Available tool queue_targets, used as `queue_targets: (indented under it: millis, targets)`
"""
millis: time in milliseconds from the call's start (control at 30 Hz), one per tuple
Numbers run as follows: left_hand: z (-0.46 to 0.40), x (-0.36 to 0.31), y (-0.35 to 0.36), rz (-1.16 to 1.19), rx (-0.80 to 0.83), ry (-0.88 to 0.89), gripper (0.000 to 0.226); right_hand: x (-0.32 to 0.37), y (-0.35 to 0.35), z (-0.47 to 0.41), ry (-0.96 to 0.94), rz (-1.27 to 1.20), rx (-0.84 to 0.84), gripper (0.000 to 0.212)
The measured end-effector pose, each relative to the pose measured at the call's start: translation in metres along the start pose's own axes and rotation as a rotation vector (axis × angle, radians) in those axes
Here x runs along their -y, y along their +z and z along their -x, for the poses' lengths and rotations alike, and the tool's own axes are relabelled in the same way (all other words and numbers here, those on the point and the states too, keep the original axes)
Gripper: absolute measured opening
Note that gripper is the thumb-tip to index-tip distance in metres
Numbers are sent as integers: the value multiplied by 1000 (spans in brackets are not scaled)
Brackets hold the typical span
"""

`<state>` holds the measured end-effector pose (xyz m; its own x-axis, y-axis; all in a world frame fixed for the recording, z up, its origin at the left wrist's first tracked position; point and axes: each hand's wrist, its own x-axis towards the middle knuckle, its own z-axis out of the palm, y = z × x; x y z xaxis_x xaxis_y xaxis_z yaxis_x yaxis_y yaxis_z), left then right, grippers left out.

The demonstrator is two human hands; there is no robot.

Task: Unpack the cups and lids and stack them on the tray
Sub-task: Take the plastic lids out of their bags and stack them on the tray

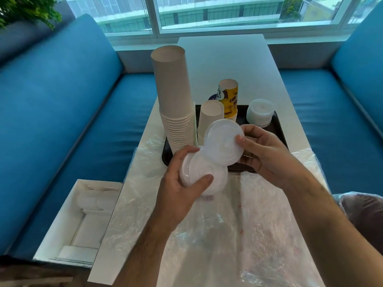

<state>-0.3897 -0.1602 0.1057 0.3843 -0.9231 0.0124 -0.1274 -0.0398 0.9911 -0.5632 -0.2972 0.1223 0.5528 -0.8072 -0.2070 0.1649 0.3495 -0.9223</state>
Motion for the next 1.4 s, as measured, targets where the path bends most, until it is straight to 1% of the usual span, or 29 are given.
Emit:
queue_targets:
  millis: [67,133,200,267,333,400,433,533,600,667,733,833,867,933,967,1033,1133,1400]
  targets:
    - [-2,3,-2,23,-60,-36,53,-1,-19,-2,12,8,-62,34]
    - [-4,4,-4,52,-110,-56,49,-4,-43,-8,36,47,-164,31]
    - [-5,5,-6,47,-141,-69,47,-13,-70,-19,70,73,-335,24]
    - [-6,4,-5,69,-136,-83,47,-24,-95,-34,111,111,-486,20]
    - [-5,3,-3,78,-115,-92,48,-34,-115,-48,157,171,-556,15]
    - [-5,4,-3,51,-103,-91,48,-40,-127,-59,167,226,-582,18]
    - [-5,5,-3,41,-98,-88,46,-42,-131,-64,164,248,-587,19]
    - [-6,7,-3,40,-90,-85,45,-47,-135,-74,181,333,-559,13]
    - [-6,6,-3,37,-82,-84,47,-52,-137,-80,199,429,-565,16]
    - [-6,5,-3,27,-77,-83,50,-55,-136,-83,207,569,-591,24]
    - [-6,5,-4,20,-75,-88,51,-56,-135,-83,204,725,-610,27]
    - [-6,5,-4,21,-76,-96,51,-59,-137,-84,212,881,-595,30]
    - [-5,4,-4,19,-76,-98,51,-59,-136,-84,210,975,-585,33]
    - [-5,4,-5,20,-78,-102,51,-59,-135,-84,169,1195,-576,43]
    - [-4,4,-5,22,-79,-104,51,-58,-133,-85,130,1260,-571,45]
    - [-4,4,-5,20,-79,-108,50,-59,-128,-86,95,1284,-533,47]
    - [-3,4,-4,35,-83,-119,44,-63,-125,-87,158,1239,-470,46]
    - [-1,1,-5,83,-104,-115,44,-72,-134,-75,165,1082,-507,43]
